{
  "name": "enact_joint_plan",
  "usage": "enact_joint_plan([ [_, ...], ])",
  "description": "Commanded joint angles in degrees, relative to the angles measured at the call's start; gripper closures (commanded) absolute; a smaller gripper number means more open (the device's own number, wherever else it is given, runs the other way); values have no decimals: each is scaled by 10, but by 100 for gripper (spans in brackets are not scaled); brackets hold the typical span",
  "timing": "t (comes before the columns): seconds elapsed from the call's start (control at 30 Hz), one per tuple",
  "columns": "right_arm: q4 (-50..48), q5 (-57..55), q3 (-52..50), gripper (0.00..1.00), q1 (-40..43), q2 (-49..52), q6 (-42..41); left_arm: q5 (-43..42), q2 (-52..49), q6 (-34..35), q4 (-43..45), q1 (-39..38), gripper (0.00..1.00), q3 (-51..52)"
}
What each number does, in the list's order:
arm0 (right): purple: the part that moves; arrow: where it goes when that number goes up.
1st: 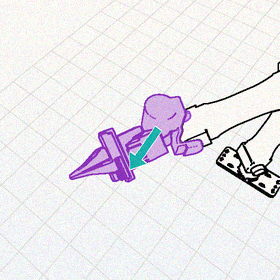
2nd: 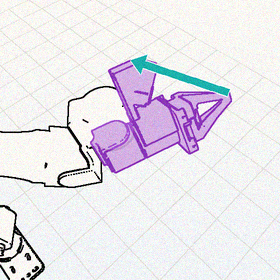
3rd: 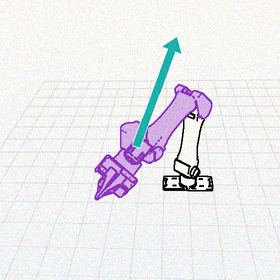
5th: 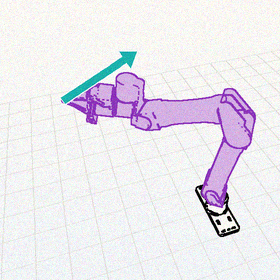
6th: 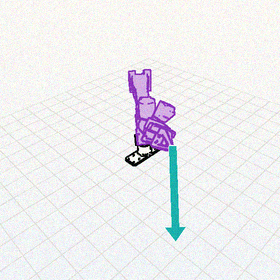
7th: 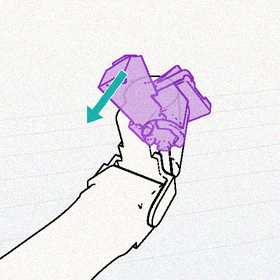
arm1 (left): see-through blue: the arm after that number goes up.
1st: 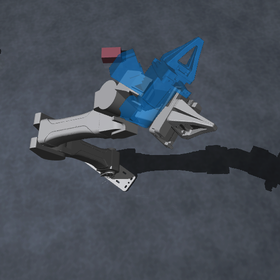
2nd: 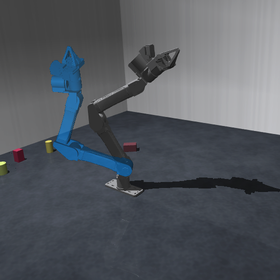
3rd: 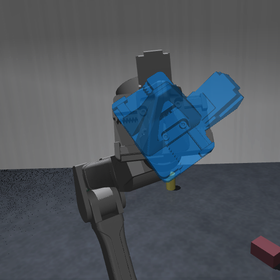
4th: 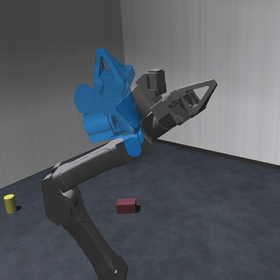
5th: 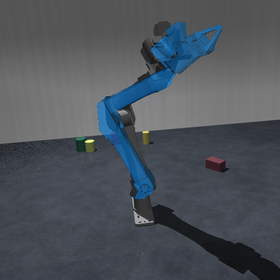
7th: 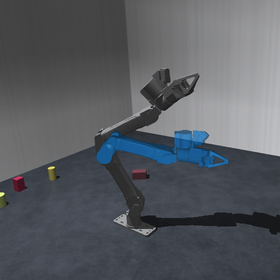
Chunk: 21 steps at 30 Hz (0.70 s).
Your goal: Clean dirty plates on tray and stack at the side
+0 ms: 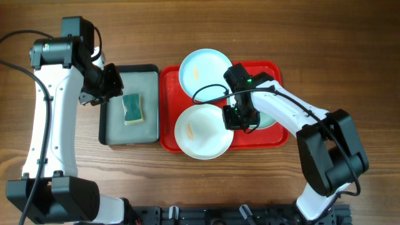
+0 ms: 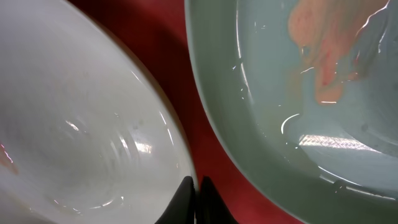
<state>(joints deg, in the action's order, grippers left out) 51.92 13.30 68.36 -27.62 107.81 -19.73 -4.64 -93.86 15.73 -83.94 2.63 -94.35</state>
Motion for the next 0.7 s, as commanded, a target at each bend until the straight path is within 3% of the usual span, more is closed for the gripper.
enact_joint_plan([
  [0.0, -3, -9, 1, 96, -3, 4, -5, -11, 3, 1, 0, -3, 66, 3],
  [0.2, -7, -9, 1, 96, -2, 4, -10, -11, 3, 1, 0, -3, 64, 3],
  [0.37, -9, -8, 0, 96, -2, 4, -17, -11, 3, 1, 42, -3, 49, 42],
  [0.4, -10, -8, 0, 96, -2, 4, -17, -11, 3, 1, 68, -3, 50, 59],
  [0.5, -14, -9, 0, 96, -2, 4, -17, -11, 3, -44, 144, -3, 68, 106],
  [0.53, -14, -8, 0, 96, -2, 4, -16, -11, 3, -64, 171, -3, 69, 126],
  [0.63, -14, -8, 0, 96, -2, 4, -16, -11, 3, -67, 196, -3, 57, 148],
  [0.67, -15, -8, 0, 96, -2, 4, -17, -11, 3, -63, 201, -3, 60, 148],
])
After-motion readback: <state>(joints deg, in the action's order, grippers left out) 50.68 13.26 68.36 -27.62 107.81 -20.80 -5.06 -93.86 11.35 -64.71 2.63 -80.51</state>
